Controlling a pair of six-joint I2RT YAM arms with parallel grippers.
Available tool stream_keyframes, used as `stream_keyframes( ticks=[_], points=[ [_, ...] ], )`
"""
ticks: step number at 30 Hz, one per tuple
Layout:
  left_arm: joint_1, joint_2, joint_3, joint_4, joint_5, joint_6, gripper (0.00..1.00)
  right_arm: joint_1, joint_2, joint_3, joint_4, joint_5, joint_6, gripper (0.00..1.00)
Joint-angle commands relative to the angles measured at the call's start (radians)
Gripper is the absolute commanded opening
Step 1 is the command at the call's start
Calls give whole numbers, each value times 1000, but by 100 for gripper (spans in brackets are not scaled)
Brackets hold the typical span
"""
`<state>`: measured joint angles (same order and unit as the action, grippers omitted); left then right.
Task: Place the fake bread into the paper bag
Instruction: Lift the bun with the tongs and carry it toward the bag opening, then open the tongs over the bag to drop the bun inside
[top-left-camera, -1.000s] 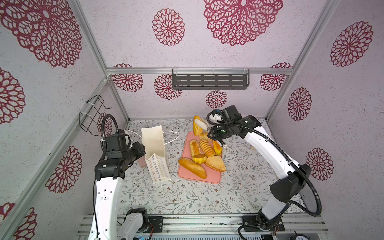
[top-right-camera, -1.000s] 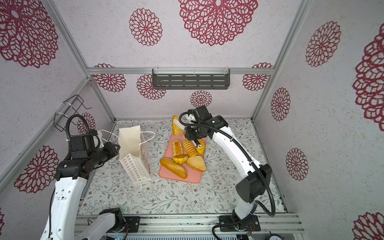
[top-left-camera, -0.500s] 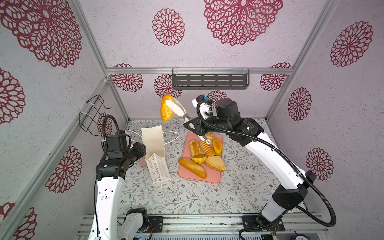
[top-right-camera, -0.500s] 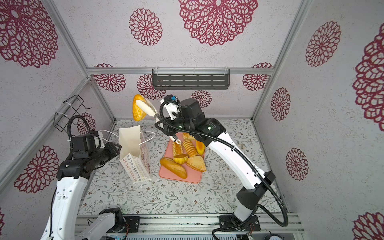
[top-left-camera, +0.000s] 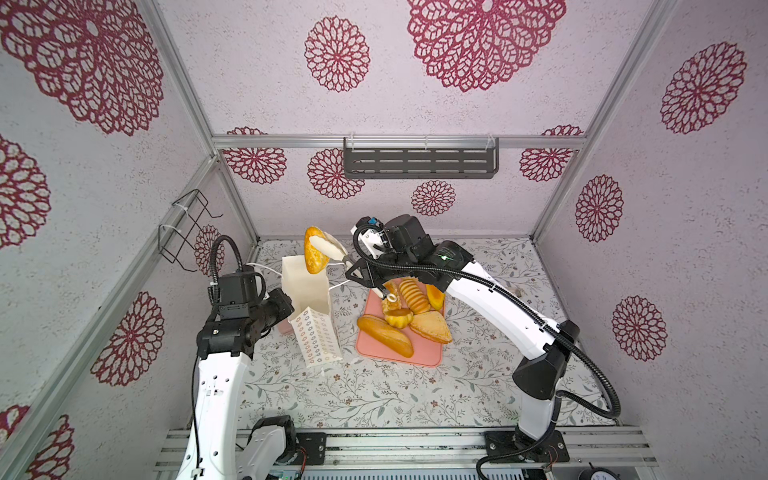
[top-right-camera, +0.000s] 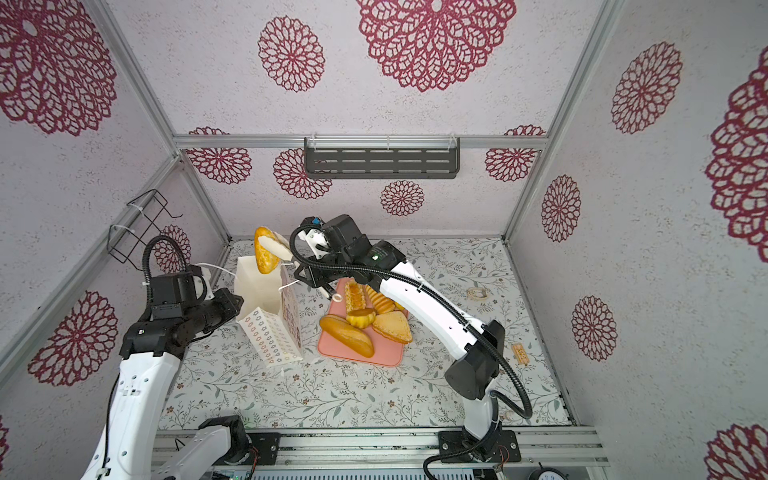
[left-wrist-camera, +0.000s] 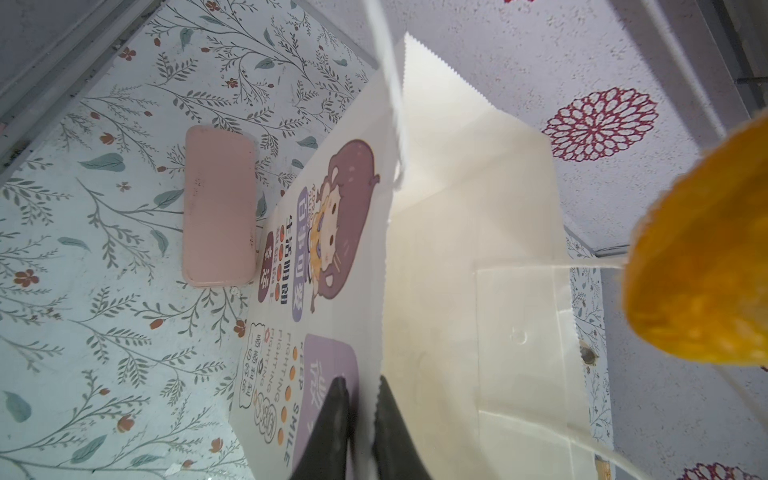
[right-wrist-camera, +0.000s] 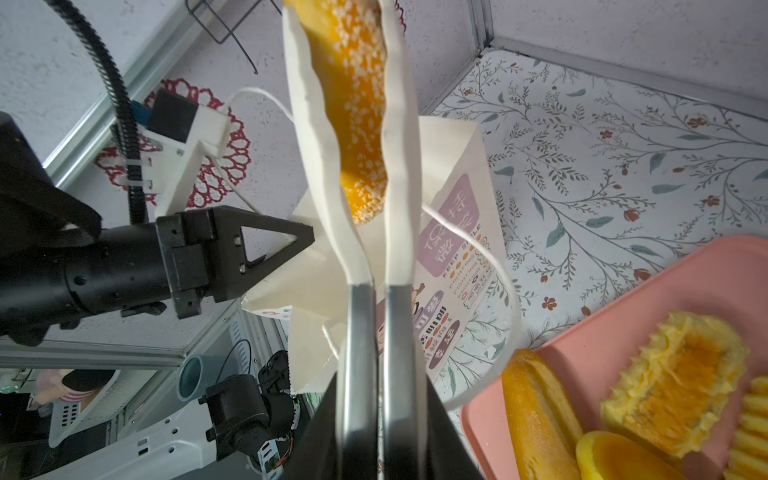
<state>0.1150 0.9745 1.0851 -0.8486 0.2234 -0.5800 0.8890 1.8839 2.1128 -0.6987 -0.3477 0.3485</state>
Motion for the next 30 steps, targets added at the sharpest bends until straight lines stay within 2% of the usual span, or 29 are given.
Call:
stream_keyframes(
  ticks=[1, 3, 14, 24, 30],
  points=[
    [5, -4, 9, 38, 14, 1, 5, 21, -20, 67, -4, 17, -45, 19],
    [5, 5, 26, 31, 16, 8, 0, 26, -14, 72, -27, 36, -55, 19],
    [-10, 60, 110, -17, 17, 51, 0, 31, 12, 70, -144, 123, -95, 23],
    [-23, 70, 130, -63, -29, 65, 0, 32, 33, 70, -145, 115, -100, 46],
    [-30, 71, 100, -32, -12, 42, 0, 33, 31, 69, -129, 103, -98, 50]
  ],
)
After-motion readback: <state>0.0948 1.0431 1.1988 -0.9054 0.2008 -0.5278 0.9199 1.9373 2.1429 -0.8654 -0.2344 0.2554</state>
